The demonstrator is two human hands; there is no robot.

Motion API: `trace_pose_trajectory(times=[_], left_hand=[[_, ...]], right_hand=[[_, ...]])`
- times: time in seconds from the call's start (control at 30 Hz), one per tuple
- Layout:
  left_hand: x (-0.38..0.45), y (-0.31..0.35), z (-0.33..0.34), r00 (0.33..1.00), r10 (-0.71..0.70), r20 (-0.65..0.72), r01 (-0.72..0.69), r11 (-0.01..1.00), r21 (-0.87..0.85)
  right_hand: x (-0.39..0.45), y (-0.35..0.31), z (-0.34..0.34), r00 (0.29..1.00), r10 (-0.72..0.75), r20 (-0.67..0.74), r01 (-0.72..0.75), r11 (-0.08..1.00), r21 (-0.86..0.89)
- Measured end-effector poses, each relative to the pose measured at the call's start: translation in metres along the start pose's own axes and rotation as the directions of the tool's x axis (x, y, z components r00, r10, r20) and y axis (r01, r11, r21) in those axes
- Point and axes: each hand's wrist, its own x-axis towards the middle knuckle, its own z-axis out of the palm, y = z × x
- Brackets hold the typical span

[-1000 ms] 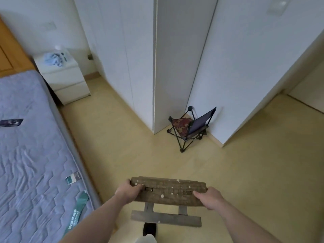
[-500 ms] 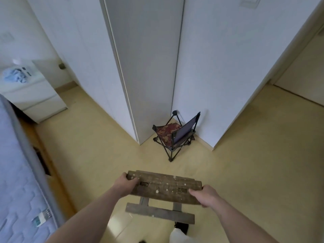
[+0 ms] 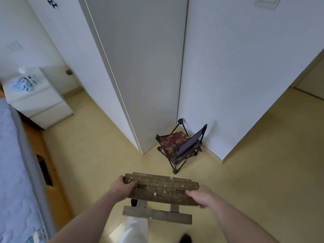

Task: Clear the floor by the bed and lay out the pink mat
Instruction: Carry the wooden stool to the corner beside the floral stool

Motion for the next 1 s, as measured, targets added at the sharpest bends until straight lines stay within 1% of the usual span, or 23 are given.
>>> trace_pose_trajectory(times=[0.13,0.23,0.33,0.37,0.4,0.5,0.57,0.63,0.7,0.73,0.87,1.0], left_hand=[[0.049,0.020,-0.018,0.999,0.012,0.052,-0.014,0.999,0.053],[0.076,0.029,-0.032,0.994,0.018,0.103,-0.025,0.998,0.065],[0.132,0.034,-0.052,0.984,-0.019,0.179,0.003,0.996,0.089],[0.141,0.035,-0.057,0.980,-0.025,0.197,0.008,0.996,0.087],[0.169,0.038,-0.062,0.975,-0.028,0.220,0.007,0.995,0.098],[0.233,0.037,-0.063,0.969,-0.048,0.241,0.014,0.990,0.143],[0.270,0.040,-0.058,0.969,-0.033,0.247,-0.007,0.987,0.160],[0.327,0.032,-0.038,0.959,-0.070,0.273,0.021,0.983,0.180],[0.347,0.035,-0.035,0.963,-0.066,0.260,0.018,0.983,0.182],[0.369,0.031,-0.023,0.963,-0.073,0.259,0.023,0.981,0.194],[0.441,0.009,0.024,0.968,-0.089,0.233,0.038,0.976,0.214],[0.512,-0.012,0.072,0.973,-0.087,0.213,0.030,0.967,0.253]], right_hand=[[0.028,-0.033,0.000,0.998,0.059,0.007,-0.059,0.998,0.014],[0.039,-0.053,0.006,0.998,0.060,0.005,-0.060,0.998,0.035],[0.065,-0.087,0.018,0.994,0.107,0.014,-0.108,0.993,0.053],[0.067,-0.093,0.021,0.992,0.124,0.026,-0.126,0.989,0.076],[0.087,-0.106,0.026,0.986,0.158,0.044,-0.162,0.982,0.102],[0.130,-0.130,0.047,0.965,0.256,0.054,-0.262,0.954,0.147],[0.158,-0.138,0.053,0.961,0.275,0.041,-0.277,0.942,0.190],[0.212,-0.140,0.075,0.939,0.332,0.089,-0.344,0.915,0.210],[0.227,-0.144,0.078,0.935,0.343,0.089,-0.354,0.906,0.234],[0.252,-0.143,0.089,0.931,0.354,0.085,-0.364,0.898,0.247],[0.339,-0.133,0.129,0.948,0.302,0.100,-0.318,0.912,0.258],[0.414,-0.122,0.162,0.944,0.314,0.107,-0.331,0.900,0.283]])
